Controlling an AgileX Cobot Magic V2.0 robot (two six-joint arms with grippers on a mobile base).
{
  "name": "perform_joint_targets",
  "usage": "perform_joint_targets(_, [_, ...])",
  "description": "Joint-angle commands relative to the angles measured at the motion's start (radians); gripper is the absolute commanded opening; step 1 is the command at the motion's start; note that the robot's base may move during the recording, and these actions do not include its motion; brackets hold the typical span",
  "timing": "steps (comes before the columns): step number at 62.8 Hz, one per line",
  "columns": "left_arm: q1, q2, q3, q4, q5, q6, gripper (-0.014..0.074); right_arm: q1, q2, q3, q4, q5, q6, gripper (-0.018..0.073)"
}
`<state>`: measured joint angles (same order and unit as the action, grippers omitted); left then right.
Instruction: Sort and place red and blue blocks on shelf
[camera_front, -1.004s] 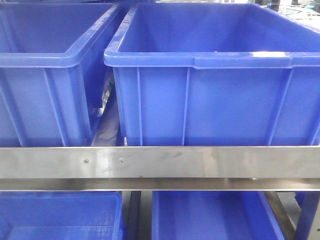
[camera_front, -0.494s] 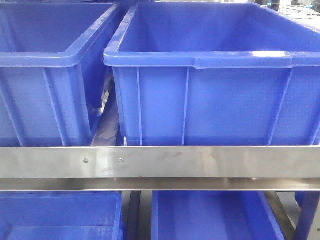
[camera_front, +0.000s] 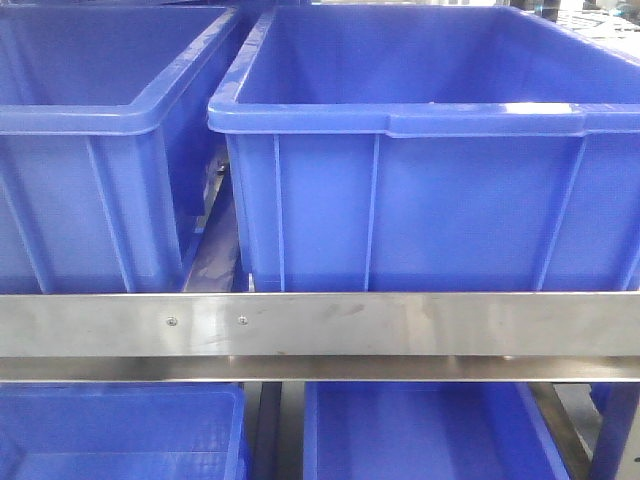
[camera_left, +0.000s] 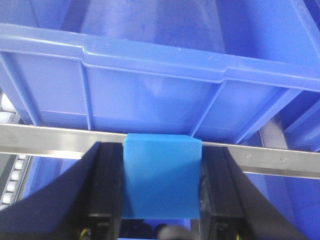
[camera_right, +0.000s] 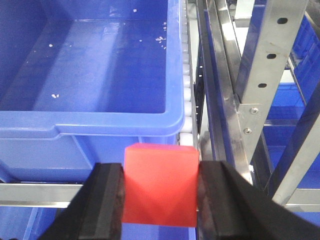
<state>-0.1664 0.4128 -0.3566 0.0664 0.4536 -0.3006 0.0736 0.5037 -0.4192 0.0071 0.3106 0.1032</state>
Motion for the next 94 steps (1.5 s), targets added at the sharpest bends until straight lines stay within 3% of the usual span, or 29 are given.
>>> perform_joint_targets(1, [-0.004,0.005,-0.029,0.004,-0.08,-0.006,0.0125,-0.007,0.001,-0.028,-0.007,-0.088,-0.001,0.0057])
perform_joint_targets(94, [-0.004,0.005,-0.029,0.004,-0.082,-0.006,0.0125,-0.007,0.001,-0.028,-0.007,-0.088,-0.001,0.0057])
